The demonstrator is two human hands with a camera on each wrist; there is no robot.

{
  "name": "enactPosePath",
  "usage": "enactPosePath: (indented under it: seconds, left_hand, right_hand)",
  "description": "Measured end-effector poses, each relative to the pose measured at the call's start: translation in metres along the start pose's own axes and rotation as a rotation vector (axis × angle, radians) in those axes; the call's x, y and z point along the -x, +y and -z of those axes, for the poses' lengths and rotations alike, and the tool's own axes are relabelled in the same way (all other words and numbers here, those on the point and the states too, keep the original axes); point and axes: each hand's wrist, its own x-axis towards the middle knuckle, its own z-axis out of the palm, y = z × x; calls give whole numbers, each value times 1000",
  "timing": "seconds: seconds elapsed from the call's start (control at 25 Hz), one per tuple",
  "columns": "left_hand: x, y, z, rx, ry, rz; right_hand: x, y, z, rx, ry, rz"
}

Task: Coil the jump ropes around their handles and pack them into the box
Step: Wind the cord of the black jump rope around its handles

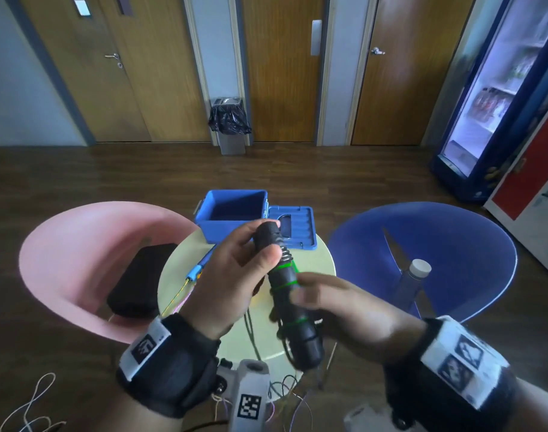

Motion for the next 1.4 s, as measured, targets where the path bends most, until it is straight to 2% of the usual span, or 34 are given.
enactPosePath:
  seconds: [0.08, 0.12, 0.2, 0.28, 0.4, 0.48, 0.68, 0.88, 1.08, 1.4]
  left_hand:
    - [-1, -5, -3, -195, 135, -82]
    - [1, -5, -7, -266, 174, -104]
    - [3, -6, -15, -365, 209, -104]
    - [3, -7, -14, -412, 183, -75]
    - [3, -5, -9, -299, 84, -30]
    - [5, -4, -6, -266, 31, -51]
    - [6, -12, 0, -223, -48, -41]
    - [8, -16, 12, -419, -48, -38]
    - [4, -6, 16, -474, -74, -64]
    - [7, -12, 9, -383, -58, 14]
  right_hand:
    - [-3, -1, 0, 367, 146, 51]
    - [-6, 0, -5, 470, 234, 58]
    - [-13, 10, -9, 472, 386, 47]
    - [-12, 15, -7, 341, 370, 15]
    - [-2, 13, 3, 63, 263, -18]
    - [5, 13, 5, -116, 175, -22]
    - [15, 13, 11, -308, 93, -8]
    - [25, 6, 22, -284, 147, 11]
    - [26, 7, 26, -196, 279, 0]
    - [30, 9, 21, -280, 174, 51]
